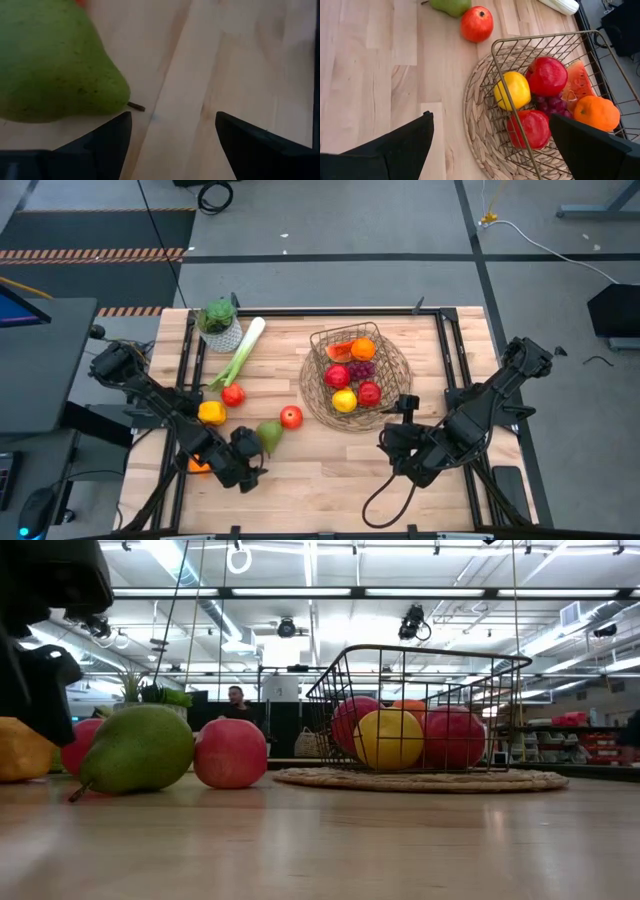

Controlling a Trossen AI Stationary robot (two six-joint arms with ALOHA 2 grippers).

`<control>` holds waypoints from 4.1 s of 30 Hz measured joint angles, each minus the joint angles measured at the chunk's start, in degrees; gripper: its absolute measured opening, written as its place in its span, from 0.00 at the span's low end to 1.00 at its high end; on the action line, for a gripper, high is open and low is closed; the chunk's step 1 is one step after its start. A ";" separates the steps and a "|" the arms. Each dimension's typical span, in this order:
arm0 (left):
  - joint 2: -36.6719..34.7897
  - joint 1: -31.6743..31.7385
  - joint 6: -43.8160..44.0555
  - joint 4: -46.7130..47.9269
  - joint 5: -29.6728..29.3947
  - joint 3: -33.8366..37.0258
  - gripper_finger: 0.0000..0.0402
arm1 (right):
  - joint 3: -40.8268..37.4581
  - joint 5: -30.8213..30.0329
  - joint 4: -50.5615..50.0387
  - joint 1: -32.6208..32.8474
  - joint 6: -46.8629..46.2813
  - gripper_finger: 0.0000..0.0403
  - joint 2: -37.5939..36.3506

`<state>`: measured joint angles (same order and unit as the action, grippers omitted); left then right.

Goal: Build produce basket
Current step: Put the red pomegranate into the wire basket

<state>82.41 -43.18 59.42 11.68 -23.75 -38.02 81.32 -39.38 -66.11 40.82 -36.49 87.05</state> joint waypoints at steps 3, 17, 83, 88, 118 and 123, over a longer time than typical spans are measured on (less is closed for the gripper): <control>0.00 0.00 -1.38 -0.36 0.02 0.00 0.73 | 0.00 0.00 0.00 0.00 -0.52 0.99 0.00; -0.02 1.53 -19.98 -14.17 -9.24 0.00 0.85 | -1.50 -0.19 0.17 0.00 -0.93 0.99 0.00; -5.16 -26.01 30.16 24.06 -24.68 0.02 0.98 | -14.08 -2.03 18.05 9.49 -10.47 0.99 0.04; -3.23 -26.03 30.42 21.54 -23.53 -0.02 0.98 | -14.08 -1.93 18.07 9.49 -10.49 0.99 0.02; 4.25 -19.49 27.25 17.81 -29.32 -0.68 0.97 | -14.08 -1.88 19.06 9.60 -10.01 0.99 0.04; -0.67 -12.70 12.61 18.04 -33.46 -3.47 0.97 | -14.08 -1.61 21.34 9.64 -9.98 0.99 0.07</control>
<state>81.74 -55.88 72.03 29.73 -57.21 -41.49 67.24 -40.98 -44.77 50.46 -46.48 87.11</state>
